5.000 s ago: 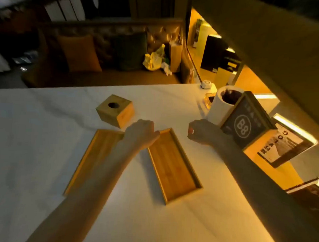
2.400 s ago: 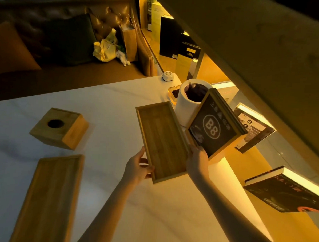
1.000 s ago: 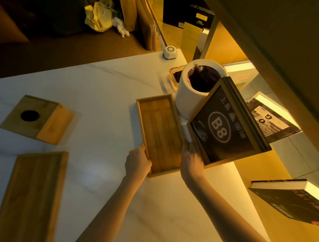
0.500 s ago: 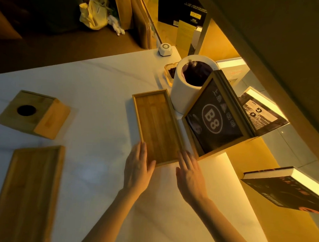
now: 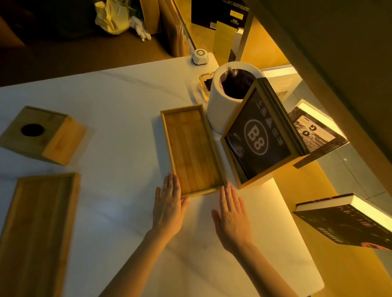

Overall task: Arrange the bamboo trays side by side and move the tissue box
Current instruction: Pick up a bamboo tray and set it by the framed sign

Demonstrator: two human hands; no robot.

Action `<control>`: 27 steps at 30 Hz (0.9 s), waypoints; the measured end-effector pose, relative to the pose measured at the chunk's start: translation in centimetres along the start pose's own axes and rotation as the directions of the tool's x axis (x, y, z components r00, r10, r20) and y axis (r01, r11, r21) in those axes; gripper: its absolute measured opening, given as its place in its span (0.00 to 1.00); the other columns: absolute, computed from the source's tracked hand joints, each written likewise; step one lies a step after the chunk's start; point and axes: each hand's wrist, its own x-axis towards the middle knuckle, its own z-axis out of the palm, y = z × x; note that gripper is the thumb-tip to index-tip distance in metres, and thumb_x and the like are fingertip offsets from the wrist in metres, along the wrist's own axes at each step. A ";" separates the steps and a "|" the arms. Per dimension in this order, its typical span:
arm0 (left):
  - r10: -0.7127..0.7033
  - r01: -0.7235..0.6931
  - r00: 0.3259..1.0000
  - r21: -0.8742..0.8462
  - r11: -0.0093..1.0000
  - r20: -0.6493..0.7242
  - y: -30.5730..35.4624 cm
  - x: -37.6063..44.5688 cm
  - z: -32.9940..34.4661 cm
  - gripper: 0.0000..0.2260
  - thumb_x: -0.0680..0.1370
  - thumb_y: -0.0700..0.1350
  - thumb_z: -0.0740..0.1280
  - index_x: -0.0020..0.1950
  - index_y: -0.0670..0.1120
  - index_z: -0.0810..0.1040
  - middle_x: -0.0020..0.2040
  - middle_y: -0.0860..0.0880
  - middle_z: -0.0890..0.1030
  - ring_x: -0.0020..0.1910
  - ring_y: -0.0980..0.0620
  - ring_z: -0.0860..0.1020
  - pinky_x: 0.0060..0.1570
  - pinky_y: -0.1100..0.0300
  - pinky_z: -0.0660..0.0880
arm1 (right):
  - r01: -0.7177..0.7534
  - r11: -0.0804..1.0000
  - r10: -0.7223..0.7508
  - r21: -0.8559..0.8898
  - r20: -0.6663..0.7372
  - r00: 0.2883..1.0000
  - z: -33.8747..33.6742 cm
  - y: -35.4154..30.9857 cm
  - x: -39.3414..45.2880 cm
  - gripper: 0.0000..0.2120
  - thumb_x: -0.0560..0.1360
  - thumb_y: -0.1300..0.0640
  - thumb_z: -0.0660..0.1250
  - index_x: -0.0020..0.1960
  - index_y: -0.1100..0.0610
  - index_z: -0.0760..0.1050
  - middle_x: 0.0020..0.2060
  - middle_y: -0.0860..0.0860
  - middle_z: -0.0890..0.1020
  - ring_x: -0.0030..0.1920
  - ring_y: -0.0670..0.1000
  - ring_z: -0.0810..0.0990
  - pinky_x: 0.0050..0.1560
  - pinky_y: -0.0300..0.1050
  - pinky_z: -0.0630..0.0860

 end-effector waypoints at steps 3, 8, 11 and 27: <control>0.002 -0.002 1.000 0.002 1.000 0.006 -0.1 0.1 0.0 0.31 0.78 0.53 0.54 0.73 0.42 0.41 0.76 0.42 0.48 0.75 0.45 0.48 0.73 0.49 0.50 | 0.004 1.000 -0.005 -0.029 -0.029 1.000 0.7 0.2 0.2 0.34 0.70 0.38 0.24 0.71 0.54 0.36 0.71 0.51 0.40 0.72 0.55 0.38 0.69 0.50 0.39; 0.001 -0.001 1.000 0.003 1.000 0.013 -0.1 0.3 0.0 0.31 0.78 0.54 0.53 0.73 0.42 0.41 0.76 0.42 0.48 0.75 0.45 0.48 0.73 0.49 0.51 | -0.010 0.998 0.007 -0.058 -0.059 0.998 0.9 0.0 0.4 0.31 0.74 0.39 0.30 0.71 0.55 0.41 0.72 0.52 0.45 0.72 0.55 0.45 0.69 0.52 0.45; 0.005 -0.005 1.000 0.002 1.000 -0.005 -0.1 0.3 0.0 0.32 0.77 0.54 0.55 0.73 0.42 0.42 0.76 0.41 0.50 0.75 0.44 0.51 0.72 0.48 0.56 | -0.032 0.997 0.026 -0.070 -0.078 0.997 0.7 -0.1 0.4 0.29 0.76 0.43 0.39 0.72 0.57 0.45 0.72 0.53 0.48 0.72 0.56 0.48 0.69 0.52 0.49; -0.143 0.116 0.981 -0.196 0.974 -0.130 -0.1 -0.9 -4.4 0.11 0.77 0.47 0.59 0.51 0.41 0.76 0.49 0.40 0.81 0.48 0.42 0.79 0.44 0.53 0.75 | 0.176 0.984 -0.173 0.015 -0.141 0.975 -5.1 -3.7 4.0 0.11 0.77 0.58 0.58 0.50 0.61 0.77 0.46 0.58 0.81 0.44 0.58 0.80 0.42 0.50 0.77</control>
